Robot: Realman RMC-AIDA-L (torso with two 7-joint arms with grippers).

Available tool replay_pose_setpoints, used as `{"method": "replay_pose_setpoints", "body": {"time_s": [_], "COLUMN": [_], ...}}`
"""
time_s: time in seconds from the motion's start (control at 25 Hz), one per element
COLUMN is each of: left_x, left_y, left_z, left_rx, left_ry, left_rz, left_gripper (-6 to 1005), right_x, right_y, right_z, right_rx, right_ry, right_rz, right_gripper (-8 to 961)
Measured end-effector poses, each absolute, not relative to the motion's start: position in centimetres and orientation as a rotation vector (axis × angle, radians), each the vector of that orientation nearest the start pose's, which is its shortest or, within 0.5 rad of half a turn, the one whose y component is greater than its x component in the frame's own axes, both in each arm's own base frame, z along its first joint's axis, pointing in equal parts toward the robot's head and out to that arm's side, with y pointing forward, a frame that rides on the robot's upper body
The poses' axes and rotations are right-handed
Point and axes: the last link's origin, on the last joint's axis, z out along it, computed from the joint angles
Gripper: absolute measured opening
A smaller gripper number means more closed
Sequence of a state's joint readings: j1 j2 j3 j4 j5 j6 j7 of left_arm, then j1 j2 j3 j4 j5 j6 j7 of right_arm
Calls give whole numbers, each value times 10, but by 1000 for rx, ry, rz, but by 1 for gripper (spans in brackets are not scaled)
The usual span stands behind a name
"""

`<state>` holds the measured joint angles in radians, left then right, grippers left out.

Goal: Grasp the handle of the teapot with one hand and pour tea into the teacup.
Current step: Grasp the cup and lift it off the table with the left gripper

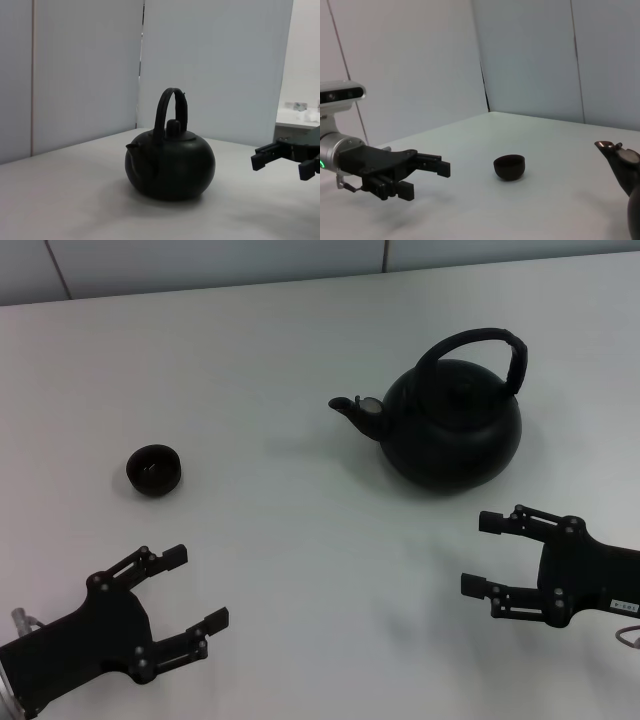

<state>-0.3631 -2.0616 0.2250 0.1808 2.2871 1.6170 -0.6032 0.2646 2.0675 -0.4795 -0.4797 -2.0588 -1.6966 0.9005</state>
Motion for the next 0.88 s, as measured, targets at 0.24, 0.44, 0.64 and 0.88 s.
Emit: {"method": "replay_pose_setpoints", "body": {"time_s": [0.24, 0.44, 0.64, 0.88], "left_x": [-321, -320, -319, -319], "left_y": [223, 223, 223, 224], "left_z": [-52, -52, -51, -51], "left_rx": [-2596, -2598, -2595, -2587], "left_ry": [-386, -387, -384, -388], "left_rz": [-855, -862, -871, -872], "left_gripper": [863, 862, 862, 863], "right_x": [342, 342, 342, 342], "right_y": [220, 219, 220, 221], "right_z": [-5, -4, -5, -5], "right_rx": [-2591, -2594, -2595, -2595], "right_ry": [521, 517, 517, 515], "right_rz": [766, 767, 767, 764], "right_gripper": [818, 818, 818, 818]}}
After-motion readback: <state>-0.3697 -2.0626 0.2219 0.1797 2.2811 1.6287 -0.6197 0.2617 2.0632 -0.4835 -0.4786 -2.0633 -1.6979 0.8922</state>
